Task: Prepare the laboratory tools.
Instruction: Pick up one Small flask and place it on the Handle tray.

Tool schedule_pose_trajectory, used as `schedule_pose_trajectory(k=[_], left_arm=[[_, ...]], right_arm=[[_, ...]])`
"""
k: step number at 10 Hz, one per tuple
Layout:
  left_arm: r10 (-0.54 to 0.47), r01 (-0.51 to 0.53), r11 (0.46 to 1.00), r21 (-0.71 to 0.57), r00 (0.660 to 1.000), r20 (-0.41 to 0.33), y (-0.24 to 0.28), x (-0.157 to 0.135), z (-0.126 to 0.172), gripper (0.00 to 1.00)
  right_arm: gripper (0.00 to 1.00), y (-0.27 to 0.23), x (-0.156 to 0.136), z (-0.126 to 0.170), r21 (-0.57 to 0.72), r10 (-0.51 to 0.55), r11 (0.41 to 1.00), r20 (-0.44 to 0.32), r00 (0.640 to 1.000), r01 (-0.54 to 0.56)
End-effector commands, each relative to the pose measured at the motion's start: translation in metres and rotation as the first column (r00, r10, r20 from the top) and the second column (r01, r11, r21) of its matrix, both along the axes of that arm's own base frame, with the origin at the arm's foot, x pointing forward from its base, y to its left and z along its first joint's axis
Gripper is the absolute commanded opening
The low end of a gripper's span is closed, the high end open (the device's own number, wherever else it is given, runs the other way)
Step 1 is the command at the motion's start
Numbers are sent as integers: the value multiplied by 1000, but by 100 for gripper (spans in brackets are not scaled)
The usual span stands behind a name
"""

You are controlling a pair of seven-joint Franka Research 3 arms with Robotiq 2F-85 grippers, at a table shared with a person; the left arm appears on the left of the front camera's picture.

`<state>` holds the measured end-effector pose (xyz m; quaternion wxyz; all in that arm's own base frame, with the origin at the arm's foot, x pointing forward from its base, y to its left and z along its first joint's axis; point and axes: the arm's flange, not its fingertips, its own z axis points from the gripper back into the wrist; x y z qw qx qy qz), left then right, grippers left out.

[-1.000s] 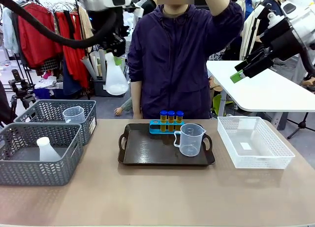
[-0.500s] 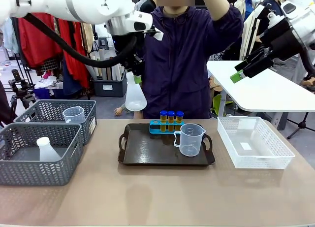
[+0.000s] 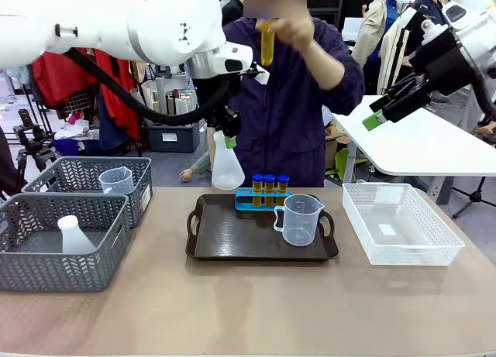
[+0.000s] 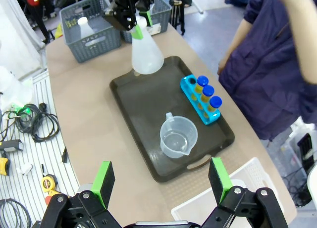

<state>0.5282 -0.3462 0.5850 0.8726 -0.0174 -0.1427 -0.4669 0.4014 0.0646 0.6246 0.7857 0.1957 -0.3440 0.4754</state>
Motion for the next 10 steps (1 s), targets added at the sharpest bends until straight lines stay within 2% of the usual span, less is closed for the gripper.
schedule_pose_trajectory(k=[1, 5, 10], left_arm=[[-30, 29, 999, -13, 999, -27, 0, -6, -15, 0], [-23, 23, 1000, -10, 999, -42, 1, -7, -21, 0], [6, -5, 1000, 19, 999, -38, 13, -6, -14, 0]], right_arm=[[100, 0, 0, 1, 9, 4, 1000, 4, 1000, -4], [100, 0, 0, 1, 9, 4, 1000, 4, 1000, -4], [100, 0, 0, 1, 9, 4, 1000, 4, 1000, -4]])
